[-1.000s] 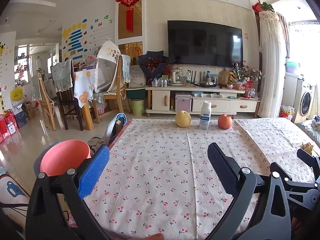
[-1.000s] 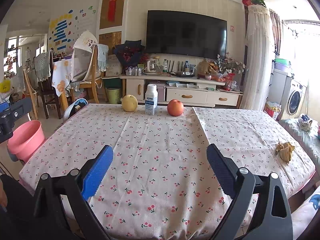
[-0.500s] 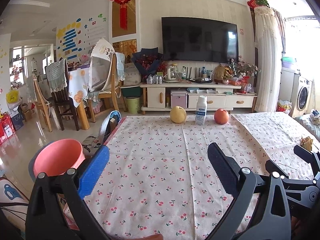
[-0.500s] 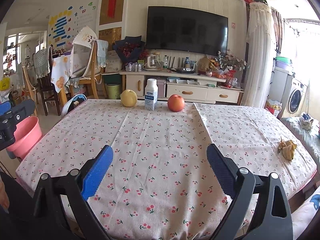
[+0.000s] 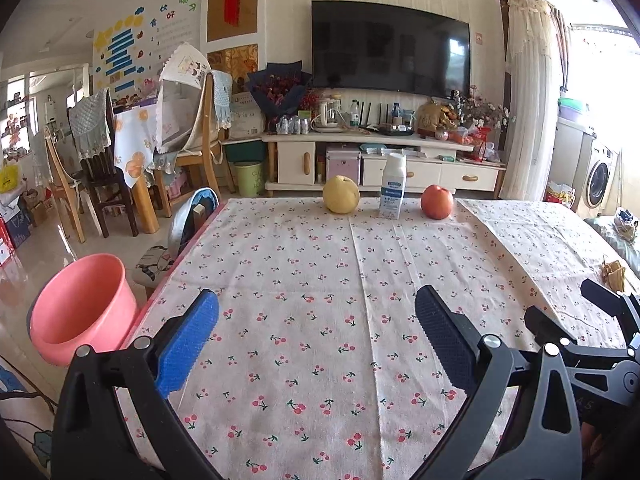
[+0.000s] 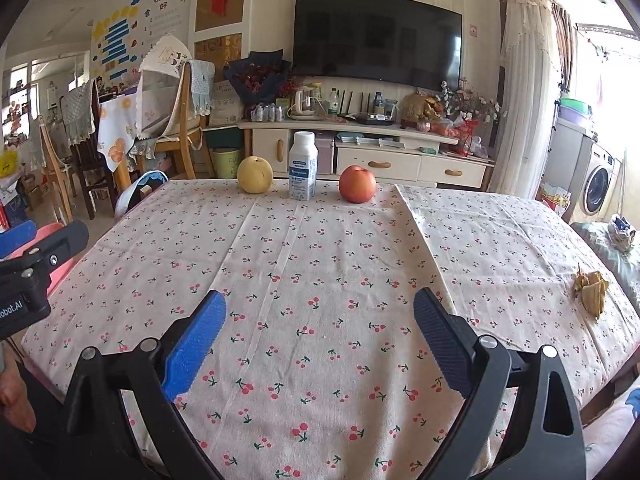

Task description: Collect trash

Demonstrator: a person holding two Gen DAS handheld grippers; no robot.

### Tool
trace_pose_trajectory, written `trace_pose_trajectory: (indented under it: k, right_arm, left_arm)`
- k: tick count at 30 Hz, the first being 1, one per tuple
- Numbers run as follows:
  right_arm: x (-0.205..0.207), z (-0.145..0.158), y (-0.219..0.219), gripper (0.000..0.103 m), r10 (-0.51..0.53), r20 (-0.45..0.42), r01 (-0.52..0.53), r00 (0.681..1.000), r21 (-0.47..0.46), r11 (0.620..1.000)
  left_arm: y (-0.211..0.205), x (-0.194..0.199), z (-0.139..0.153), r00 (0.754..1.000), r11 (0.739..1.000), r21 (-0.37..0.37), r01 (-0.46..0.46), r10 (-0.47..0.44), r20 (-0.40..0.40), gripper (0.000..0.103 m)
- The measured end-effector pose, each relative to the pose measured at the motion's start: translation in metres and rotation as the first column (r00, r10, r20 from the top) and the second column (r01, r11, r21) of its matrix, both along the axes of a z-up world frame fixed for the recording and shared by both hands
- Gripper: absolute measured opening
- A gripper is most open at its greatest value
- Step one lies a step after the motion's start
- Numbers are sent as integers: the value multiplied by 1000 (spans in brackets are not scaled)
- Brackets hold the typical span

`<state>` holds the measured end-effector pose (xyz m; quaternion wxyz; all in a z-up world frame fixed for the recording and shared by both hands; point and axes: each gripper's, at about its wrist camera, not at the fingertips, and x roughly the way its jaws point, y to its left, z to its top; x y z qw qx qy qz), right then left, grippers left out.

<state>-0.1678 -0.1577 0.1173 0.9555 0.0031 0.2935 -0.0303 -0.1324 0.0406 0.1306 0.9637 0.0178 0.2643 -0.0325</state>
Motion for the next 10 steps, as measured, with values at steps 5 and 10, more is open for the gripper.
trace_pose_trajectory:
  k: [5, 10]
  right_arm:
    - [40, -16, -17, 94, -38, -77, 42, 996, 55, 998]
    - [86, -39, -25, 94, -52, -179, 62, 982, 50, 997]
  left_arm:
    - [-7, 49, -34, 991, 1000, 13, -9, 11, -134, 99]
    - [-15, 100, -72, 962, 1000, 0, -18, 17, -274, 99]
